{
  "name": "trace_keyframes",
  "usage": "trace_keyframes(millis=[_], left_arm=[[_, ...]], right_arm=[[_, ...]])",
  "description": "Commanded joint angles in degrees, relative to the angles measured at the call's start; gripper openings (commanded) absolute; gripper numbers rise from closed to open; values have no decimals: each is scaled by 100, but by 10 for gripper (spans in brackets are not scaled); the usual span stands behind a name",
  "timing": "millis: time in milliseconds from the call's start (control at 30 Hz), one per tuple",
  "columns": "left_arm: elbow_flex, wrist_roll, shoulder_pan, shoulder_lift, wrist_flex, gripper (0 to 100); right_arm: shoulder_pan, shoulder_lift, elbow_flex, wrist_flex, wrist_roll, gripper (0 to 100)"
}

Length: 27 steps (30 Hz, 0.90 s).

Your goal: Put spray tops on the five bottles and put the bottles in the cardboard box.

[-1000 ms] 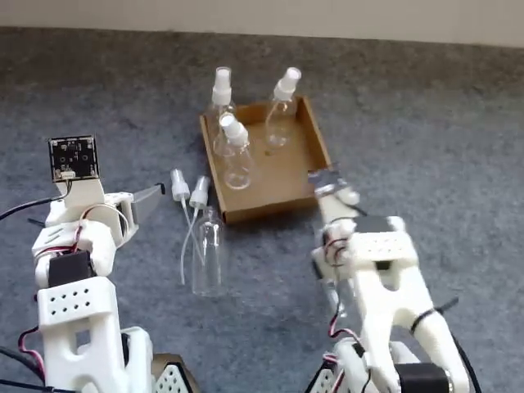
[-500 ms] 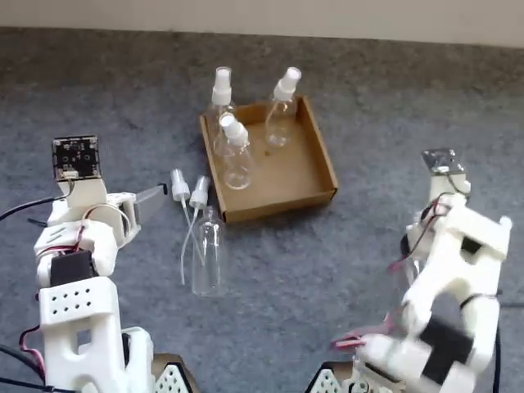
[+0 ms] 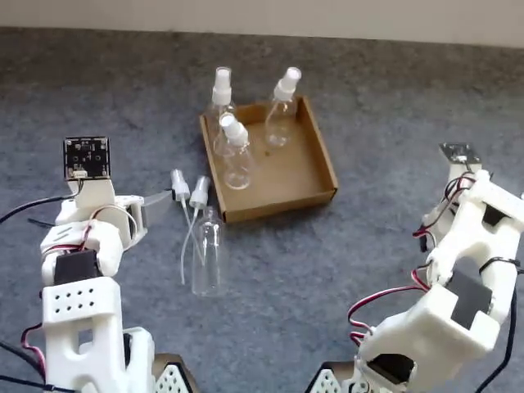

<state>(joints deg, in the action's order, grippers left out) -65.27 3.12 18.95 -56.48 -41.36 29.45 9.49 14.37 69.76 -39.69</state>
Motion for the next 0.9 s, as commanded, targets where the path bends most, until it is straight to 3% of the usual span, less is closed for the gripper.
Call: trace_keyframes(millis=[0, 200, 867], left_arm=[[101, -70, -84, -31, -26, 411], [101, -70, -84, -31, -26, 411], [101, -62, -92, -31, -26, 411]], right_arm=[[-171, -259, -488, 295, 70, 228], [-347, -224, -1209, 418, 589, 228], [-119, 892, -1622, 558, 589, 225]])
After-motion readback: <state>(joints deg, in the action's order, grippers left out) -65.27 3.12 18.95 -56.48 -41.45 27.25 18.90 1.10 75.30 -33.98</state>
